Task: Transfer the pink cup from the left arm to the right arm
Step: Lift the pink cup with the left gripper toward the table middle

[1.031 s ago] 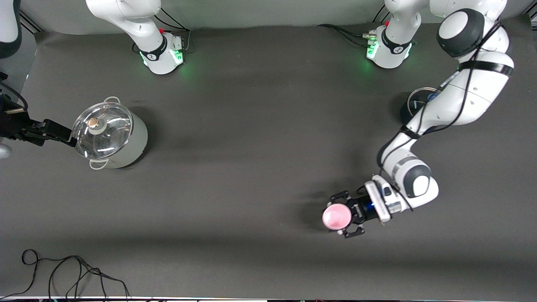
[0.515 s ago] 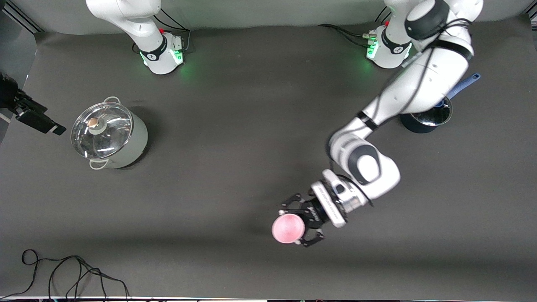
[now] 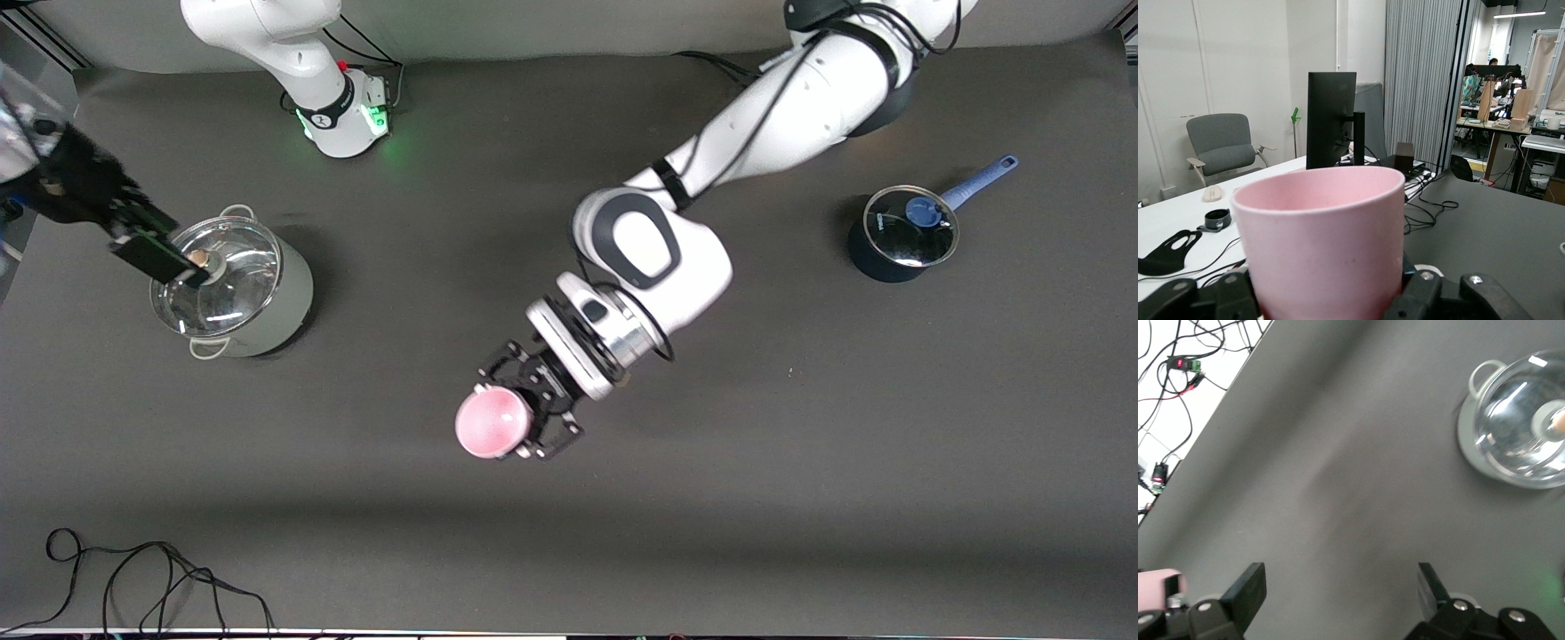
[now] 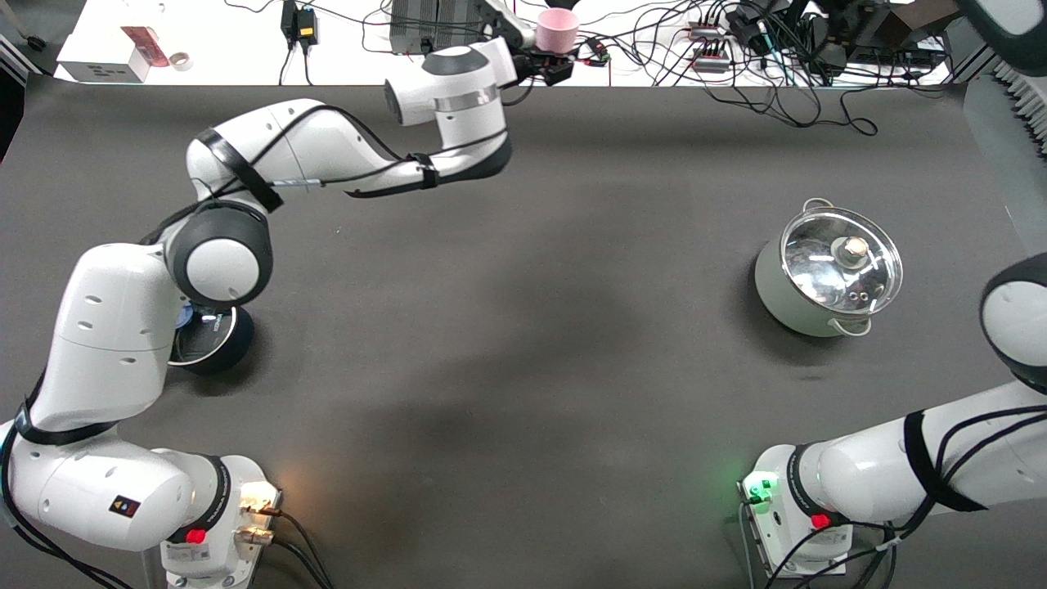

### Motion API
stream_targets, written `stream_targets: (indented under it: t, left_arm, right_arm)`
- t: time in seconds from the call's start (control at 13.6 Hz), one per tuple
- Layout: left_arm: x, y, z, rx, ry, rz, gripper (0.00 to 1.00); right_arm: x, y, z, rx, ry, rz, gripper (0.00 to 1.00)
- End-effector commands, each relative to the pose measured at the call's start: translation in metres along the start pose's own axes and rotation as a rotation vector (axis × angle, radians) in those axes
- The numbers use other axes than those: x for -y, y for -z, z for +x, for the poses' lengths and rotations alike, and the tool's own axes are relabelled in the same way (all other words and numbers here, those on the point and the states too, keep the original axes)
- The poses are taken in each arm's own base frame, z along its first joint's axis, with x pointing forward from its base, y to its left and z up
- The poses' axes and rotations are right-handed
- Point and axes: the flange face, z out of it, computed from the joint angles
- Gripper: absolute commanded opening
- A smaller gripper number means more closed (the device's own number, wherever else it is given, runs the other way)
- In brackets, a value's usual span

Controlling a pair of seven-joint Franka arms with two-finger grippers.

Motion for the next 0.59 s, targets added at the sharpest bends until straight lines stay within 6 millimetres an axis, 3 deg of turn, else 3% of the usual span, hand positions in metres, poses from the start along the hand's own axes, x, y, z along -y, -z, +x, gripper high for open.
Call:
stream_targets:
  t: [0.0, 0.07, 0.29, 0.52]
  left_arm:
    - [-0.018, 0.004, 0.028, -0.025, 0.0, 0.039, 0.0]
    - [-0.032, 0.004, 0.034, -0.029, -0.005, 0.045, 0.0]
    - [-0.044, 0.004, 0.037, -0.022, -0.02, 0.053, 0.0]
    - [-0.055, 0.003, 0.034, -0.006, -0.044, 0.064, 0.0]
  right_arm:
    - [0.042, -0.009, -0.011, 0.019, -0.065, -0.013, 1.0]
    - [0.054, -0.015, -0.016, 0.019, -0.077, -0.016, 1.0]
    - [0.087, -0.019, -0.039, 0.014, -0.149, 0.013, 1.0]
    - [0.095, -0.018, -0.064, 0.039, -0.136, 0.004, 1.0]
